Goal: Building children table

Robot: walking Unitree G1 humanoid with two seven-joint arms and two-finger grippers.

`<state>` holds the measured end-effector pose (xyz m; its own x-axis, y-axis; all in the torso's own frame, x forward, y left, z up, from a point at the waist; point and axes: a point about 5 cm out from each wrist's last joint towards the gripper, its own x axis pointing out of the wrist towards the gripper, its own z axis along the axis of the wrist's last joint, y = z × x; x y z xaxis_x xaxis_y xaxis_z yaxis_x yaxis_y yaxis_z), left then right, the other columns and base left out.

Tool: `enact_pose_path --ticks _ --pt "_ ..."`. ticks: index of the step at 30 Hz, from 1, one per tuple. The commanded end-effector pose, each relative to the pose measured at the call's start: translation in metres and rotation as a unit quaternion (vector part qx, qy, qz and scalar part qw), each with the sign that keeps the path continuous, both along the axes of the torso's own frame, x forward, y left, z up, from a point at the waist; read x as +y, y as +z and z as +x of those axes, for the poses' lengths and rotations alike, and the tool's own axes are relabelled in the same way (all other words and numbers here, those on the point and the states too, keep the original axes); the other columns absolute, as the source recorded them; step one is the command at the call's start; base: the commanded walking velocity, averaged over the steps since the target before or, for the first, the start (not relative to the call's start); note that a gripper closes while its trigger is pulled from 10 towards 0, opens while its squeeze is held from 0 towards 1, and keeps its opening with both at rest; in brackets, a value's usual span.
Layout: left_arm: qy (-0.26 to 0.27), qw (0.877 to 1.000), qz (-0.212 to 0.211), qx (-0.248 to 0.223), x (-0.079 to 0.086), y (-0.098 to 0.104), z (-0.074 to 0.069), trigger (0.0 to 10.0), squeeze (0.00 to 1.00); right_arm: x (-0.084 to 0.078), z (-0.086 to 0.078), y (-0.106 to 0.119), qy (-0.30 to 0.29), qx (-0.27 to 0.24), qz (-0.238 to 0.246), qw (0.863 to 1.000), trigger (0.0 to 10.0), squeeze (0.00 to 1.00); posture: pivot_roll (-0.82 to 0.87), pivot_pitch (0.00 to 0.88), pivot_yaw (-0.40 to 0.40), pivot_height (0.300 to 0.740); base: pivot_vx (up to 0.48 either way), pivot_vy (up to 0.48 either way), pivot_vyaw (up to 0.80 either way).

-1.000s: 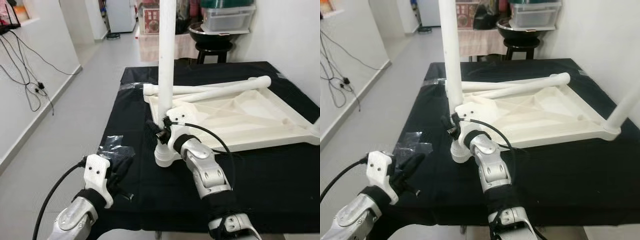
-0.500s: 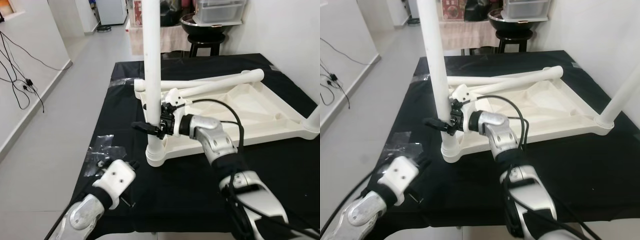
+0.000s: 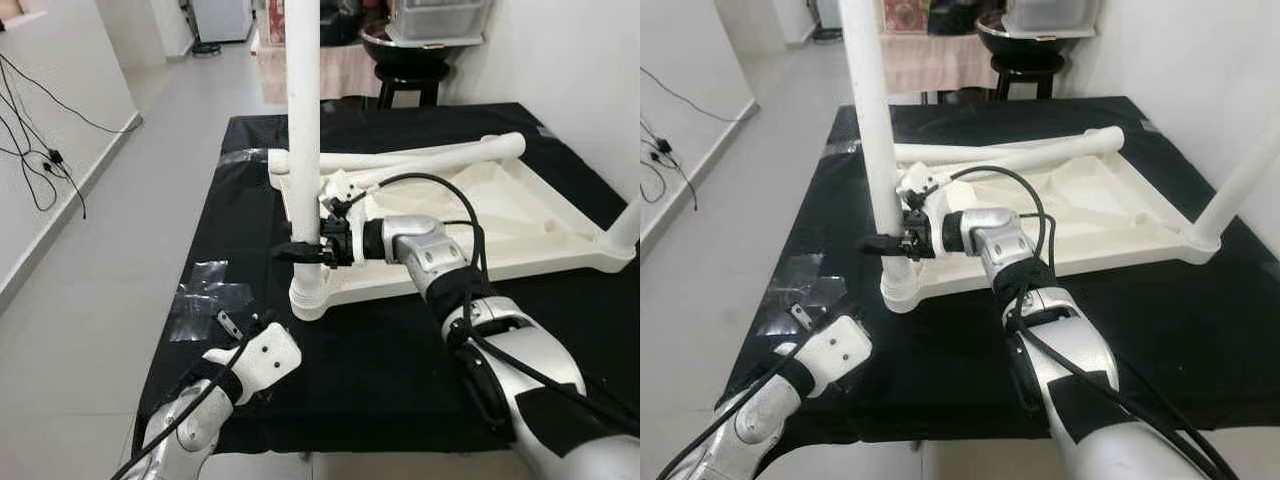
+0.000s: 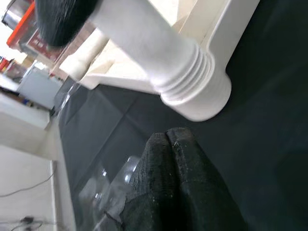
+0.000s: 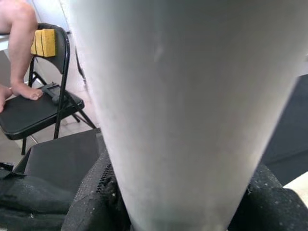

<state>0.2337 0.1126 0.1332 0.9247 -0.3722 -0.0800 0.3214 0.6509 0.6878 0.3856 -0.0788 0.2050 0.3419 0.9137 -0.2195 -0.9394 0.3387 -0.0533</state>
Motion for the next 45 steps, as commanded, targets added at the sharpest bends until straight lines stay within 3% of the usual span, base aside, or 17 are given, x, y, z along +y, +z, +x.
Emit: enact_pose_path --ticks 1,4,7,11,19,20,22,23,27,28,33,34,41,42,43,44,45 --pt "0.007 1.0 0.01 0.008 -0.001 -0.004 -0.003 10.0 0.0 -0.005 0.003 -0.004 -0.037 0.0 -0.007 0.999 0.0 0.0 0.01 0.04 0.007 0.74 0.0 0.0 0.0" --pt "0.022 1.0 0.018 0.01 -0.001 -0.006 -0.003 10.0 0.0 -0.016 0.011 -0.024 -0.185 0.003 -0.027 0.982 0.0 0.0 0.02 0.044 -0.01 0.74 0.0 0.0 0.0" --pt "0.03 0.999 0.023 0.014 0.003 -0.007 -0.004 10.0 0.0 -0.016 -0.011 -0.064 -0.394 0.021 0.009 0.919 0.0 0.0 0.01 0.066 -0.003 0.74 0.0 0.0 0.0" --pt "0.033 0.999 0.028 0.017 0.006 -0.008 -0.005 10.0 0.0 -0.016 -0.049 -0.072 -0.43 0.008 0.026 0.902 0.0 0.0 -0.02 0.05 0.026 0.74 0.0 0.0 0.0" --pt "0.033 0.998 0.002 0.044 0.008 -0.012 -0.004 10.0 0.0 -0.018 -0.048 -0.055 -0.406 -0.075 0.002 0.911 0.0 0.0 -0.03 0.039 0.027 0.74 0.0 0.0 0.0" --pt "0.034 0.998 0.0 0.047 0.008 -0.012 -0.005 10.0 0.0 -0.012 -0.049 -0.051 -0.408 -0.063 -0.004 0.911 10.0 0.0 -0.03 0.039 0.029 0.74 0.0 0.0 0.0" --pt "0.034 0.998 0.001 0.047 0.008 -0.012 -0.006 10.0 0.0 -0.009 -0.049 -0.049 -0.403 -0.06 -0.009 0.913 10.0 0.0 -0.03 0.039 0.029 0.74 0.0 0.0 0.0" --pt "0.034 0.998 0.001 0.046 0.007 -0.012 -0.006 10.0 0.0 -0.005 -0.048 -0.047 -0.369 -0.061 -0.017 0.927 10.0 0.8 -0.02 0.041 0.029 0.74 0.0 0.0 0.0" --pt "0.035 0.998 0.001 0.045 0.007 -0.011 -0.006 10.0 0.0 0.0 -0.053 -0.042 -0.329 -0.059 -0.032 0.942 10.0 0.8 -0.02 0.041 0.029 0.74 0.0 0.0 0.0" --pt "0.035 0.998 0.001 0.045 0.007 -0.011 -0.006 10.0 0.0 0.0 -0.053 -0.04 -0.333 -0.047 -0.015 0.942 10.0 1.0 -0.02 0.041 0.03 0.74 0.0 0.0 0.0" --pt "0.034 0.998 0.0 0.045 0.007 -0.011 -0.006 10.0 0.0 0.015 -0.03 0.003 -0.103 -0.071 0.079 0.989 10.0 0.74 -0.03 0.046 0.044 0.74 0.0 0.0 0.0" --pt "0.035 0.998 0.001 0.045 0.008 -0.011 -0.006 10.0 0.0 0.019 -0.028 0.007 -0.035 -0.075 0.07 0.994 10.0 0.0 -0.03 0.041 0.05 0.74 0.0 0.0 0.0" --pt "0.036 0.998 0.001 0.046 0.01 -0.012 -0.005 10.0 0.0 0.035 -0.027 0.006 0.082 -0.036 0.038 0.995 10.0 0.0 -0.03 0.046 0.055 0.74 0.0 0.0 0.0" --pt "0.037 0.998 0.002 0.047 0.012 -0.012 -0.005 10.0 0.0 0.046 -0.03 0.008 0.135 -0.001 0.044 0.99 4.6 0.0 -0.03 0.04 0.071 0.74 0.0 0.0 0.0" --pt "0.037 0.998 0.002 0.047 0.012 -0.012 -0.005 10.0 0.0 0.046 -0.03 0.008 0.135 -0.001 0.044 0.99 4.6 0.0 -0.03 0.04 0.071 0.74 0.0 0.0 0.0" --pt "0.037 0.998 0.002 0.047 0.012 -0.012 -0.005 10.0 0.0 0.049 -0.031 0.008 0.154 0.012 0.049 0.987 0.0 0.0 -0.04 0.038 0.072 0.74 0.0 0.0 0.0" --pt "0.037 0.998 0.002 0.047 0.012 -0.012 -0.005 10.0 0.0 0.049 -0.031 0.008 0.154 0.012 0.049 0.987 0.0 0.0 -0.04 0.038 0.072 0.74 0.0 0.0 0.0"
